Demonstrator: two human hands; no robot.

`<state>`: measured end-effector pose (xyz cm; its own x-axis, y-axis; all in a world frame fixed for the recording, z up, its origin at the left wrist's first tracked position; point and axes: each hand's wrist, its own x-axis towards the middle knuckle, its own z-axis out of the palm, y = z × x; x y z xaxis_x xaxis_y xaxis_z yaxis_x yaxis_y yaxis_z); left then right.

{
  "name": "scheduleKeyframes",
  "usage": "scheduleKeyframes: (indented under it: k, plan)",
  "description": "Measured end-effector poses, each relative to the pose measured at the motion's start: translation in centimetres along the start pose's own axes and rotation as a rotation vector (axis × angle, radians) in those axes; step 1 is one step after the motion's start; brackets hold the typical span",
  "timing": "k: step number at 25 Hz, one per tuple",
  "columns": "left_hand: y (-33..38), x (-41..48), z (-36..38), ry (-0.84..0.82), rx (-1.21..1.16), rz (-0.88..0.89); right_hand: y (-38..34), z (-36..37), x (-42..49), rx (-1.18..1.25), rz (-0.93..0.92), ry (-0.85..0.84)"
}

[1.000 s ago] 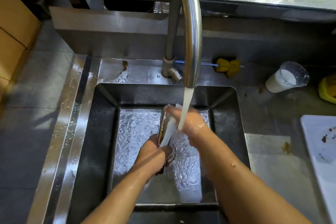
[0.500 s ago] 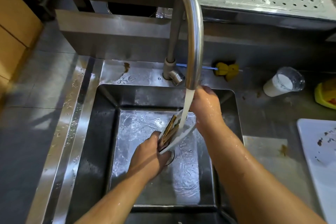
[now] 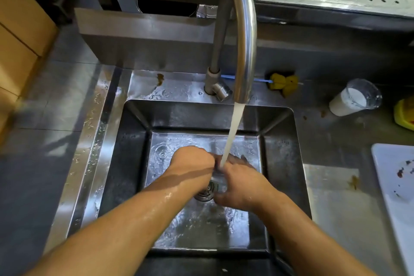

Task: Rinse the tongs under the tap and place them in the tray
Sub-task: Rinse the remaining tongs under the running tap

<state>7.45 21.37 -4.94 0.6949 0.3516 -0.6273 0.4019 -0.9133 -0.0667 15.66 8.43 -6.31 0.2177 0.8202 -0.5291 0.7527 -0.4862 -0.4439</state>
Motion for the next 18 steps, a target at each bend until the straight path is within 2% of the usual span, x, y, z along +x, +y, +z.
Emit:
scheduleKeyframes:
  k: [3, 6, 7, 10, 11, 12, 14, 17, 18]
  plan:
    - [0.7, 0.2, -1.2, -0.001, -0.031, 0.002, 0.2, 1.1, 1.4, -0.102, 0.060, 0.172]
    - [0.4, -0.3, -0.8, 0.017, -0.171, 0.108, 0.7, 1.0, 2.3, -0.110, 0.006, 0.292]
    - [-0.2, -0.6, -0.6, 0.001, -0.308, 0.146, 1.2, 1.0, 2.3, -0.102, -0.006, 0.298]
    - [-2.0, -1.8, -0.8, -0.059, -0.996, 0.214, 2.7, 1.5, 1.9, 0.129, 0.069, 0.233]
    - [-2.4, -2.4, -0.9, -0.072, -1.173, 0.225, 3.1, 1.5, 1.7, 0.214, 0.105, 0.211]
    - [-2.5, -2.6, -0.8, -0.067, -1.250, 0.218, 3.3, 1.5, 1.6, 0.264, 0.124, 0.196]
    - [-2.4, -2.7, -0.4, -0.019, -1.154, 0.169, 3.2, 1.4, 1.8, 0.191, 0.116, 0.160]
    - [-2.1, -2.1, 0.2, 0.046, -0.567, 0.055, 1.3, 0.6, 3.1, -0.159, 0.043, 0.039]
    - [-2.0, -1.8, 0.8, 0.048, -0.440, 0.023, 0.5, 0.6, 3.6, -0.239, 0.002, 0.011]
